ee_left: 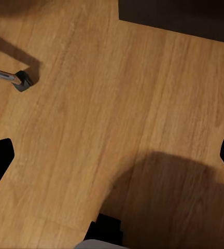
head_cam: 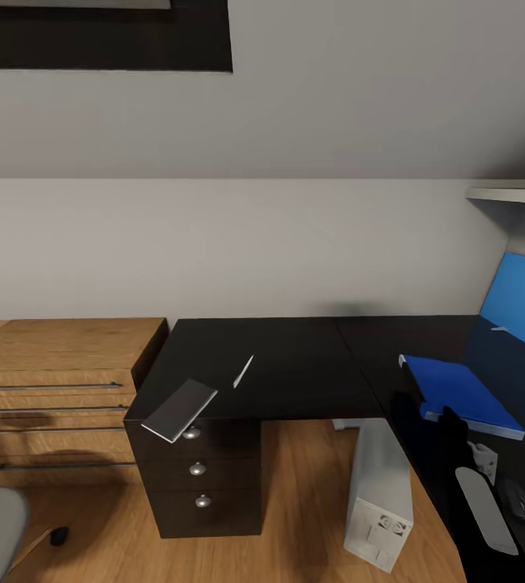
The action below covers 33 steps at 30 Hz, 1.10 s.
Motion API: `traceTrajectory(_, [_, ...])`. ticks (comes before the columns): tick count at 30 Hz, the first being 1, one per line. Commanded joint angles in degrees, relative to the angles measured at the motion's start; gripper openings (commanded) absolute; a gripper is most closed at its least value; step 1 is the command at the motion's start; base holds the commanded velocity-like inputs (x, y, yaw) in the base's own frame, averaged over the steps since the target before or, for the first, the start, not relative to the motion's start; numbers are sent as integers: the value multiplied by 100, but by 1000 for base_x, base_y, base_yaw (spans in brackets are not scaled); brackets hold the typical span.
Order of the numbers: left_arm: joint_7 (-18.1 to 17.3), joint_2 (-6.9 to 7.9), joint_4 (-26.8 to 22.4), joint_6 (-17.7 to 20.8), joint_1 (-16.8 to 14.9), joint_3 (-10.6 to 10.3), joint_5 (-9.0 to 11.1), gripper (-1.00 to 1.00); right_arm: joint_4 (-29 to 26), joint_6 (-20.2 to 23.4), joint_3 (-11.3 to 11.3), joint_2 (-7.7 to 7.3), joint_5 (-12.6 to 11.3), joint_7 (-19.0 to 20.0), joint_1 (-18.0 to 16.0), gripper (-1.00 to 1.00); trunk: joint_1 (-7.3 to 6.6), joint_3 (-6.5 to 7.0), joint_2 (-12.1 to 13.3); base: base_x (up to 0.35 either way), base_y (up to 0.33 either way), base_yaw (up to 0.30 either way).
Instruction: In the bedroom, organize the workspace by keeping the computer under the desk, ensuring the monitor is on the desk, placing the keyboard on the desk next to the monitor, placing the mouse on the desk next to the keyboard, moving the folder from the swivel chair onto the desk next to the mouse, stacking the notebook on top of the folder with the pen on top of the notebook, and positioning the swivel chair next to the desk.
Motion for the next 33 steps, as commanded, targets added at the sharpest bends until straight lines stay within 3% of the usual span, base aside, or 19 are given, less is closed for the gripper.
traceTrajectory(1, [51,9,-6,-7,-3,-48,56,100,-5,-31,7,-3,-56,-17,-3,-100,0,-6,-3,3,-2,0])
traceTrajectory(8, [51,9,-6,-7,-3,-48,56,100,-9,-30,15,-10,-48,-148,-3,-100,0,-6,-3,0,0,0])
traceTrajectory(9, [51,9,-6,-7,-3,-48,56,100,-10,-30,15,-11,-46,-155,-3,100,0,-6,-3,0,0,0])
traceTrajectory(33, [51,9,-6,-7,-3,-48,56,100,-53,-39,24,-4,-13,-159,-3,100,0,-6,-3,-60,0,0])
